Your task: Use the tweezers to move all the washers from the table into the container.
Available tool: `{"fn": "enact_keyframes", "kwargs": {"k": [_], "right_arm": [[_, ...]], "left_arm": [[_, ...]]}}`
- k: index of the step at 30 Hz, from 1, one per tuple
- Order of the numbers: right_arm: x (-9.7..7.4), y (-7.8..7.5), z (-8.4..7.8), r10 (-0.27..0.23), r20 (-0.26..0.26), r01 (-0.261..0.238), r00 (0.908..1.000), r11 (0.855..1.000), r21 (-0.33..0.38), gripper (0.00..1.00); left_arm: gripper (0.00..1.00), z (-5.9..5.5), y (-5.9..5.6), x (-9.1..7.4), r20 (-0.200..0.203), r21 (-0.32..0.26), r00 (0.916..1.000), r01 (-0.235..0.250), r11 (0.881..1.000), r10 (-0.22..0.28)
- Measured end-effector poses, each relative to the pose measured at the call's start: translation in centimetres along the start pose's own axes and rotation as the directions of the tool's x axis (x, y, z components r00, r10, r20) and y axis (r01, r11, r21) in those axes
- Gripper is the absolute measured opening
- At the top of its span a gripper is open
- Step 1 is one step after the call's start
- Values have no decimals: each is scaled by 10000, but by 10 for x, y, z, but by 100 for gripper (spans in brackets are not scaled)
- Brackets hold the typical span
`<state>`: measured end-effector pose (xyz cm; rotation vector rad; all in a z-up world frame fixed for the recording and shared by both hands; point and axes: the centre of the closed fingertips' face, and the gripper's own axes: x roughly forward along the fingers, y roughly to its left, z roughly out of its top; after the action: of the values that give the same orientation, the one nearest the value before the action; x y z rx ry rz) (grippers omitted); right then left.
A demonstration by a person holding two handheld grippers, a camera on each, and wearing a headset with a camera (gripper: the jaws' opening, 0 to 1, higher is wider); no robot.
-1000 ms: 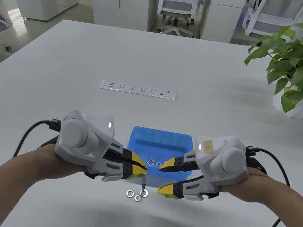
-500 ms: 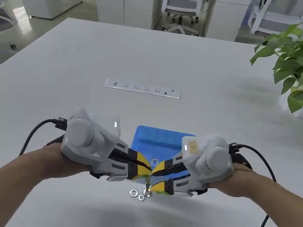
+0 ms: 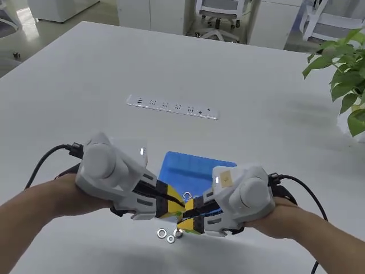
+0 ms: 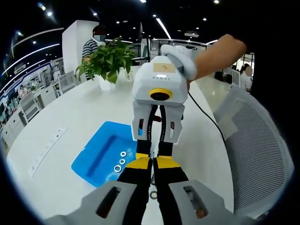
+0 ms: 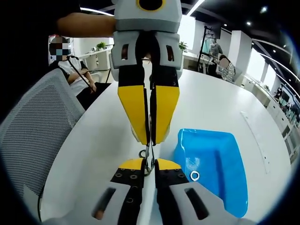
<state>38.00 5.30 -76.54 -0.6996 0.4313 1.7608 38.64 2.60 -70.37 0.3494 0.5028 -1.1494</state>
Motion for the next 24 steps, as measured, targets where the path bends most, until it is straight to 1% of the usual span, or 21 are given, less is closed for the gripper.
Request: {"fn": "enact_keyframes", "kwargs": {"k": [5, 13, 18, 21, 24], "right_arm": [[0, 0, 0, -48, -27, 48, 10000, 10000, 38, 9], [0, 0, 1, -48, -81, 48, 10000, 10000, -40, 8], [1, 2, 1, -11, -115, 11, 9999, 10000, -28, 8], [-1, 2, 3, -47, -53, 46, 10000, 10000, -20, 8], [-3, 2, 5, -77, -23, 77, 10000, 10000, -18, 8]], "left_arm": [[6, -1, 2, 0, -36, 4, 10000, -47, 10000, 47], [6, -3, 2, -1, -98, 50, 9999, -24, 10000, 25], [7, -5, 1, -1, -129, -38, 9999, 20, 10000, -20], [9, -5, -2, -1, -163, -84, 9998, 68, 9999, -69], [13, -4, -3, -1, -84, -132, 9999, 102, 9999, -103]]}}
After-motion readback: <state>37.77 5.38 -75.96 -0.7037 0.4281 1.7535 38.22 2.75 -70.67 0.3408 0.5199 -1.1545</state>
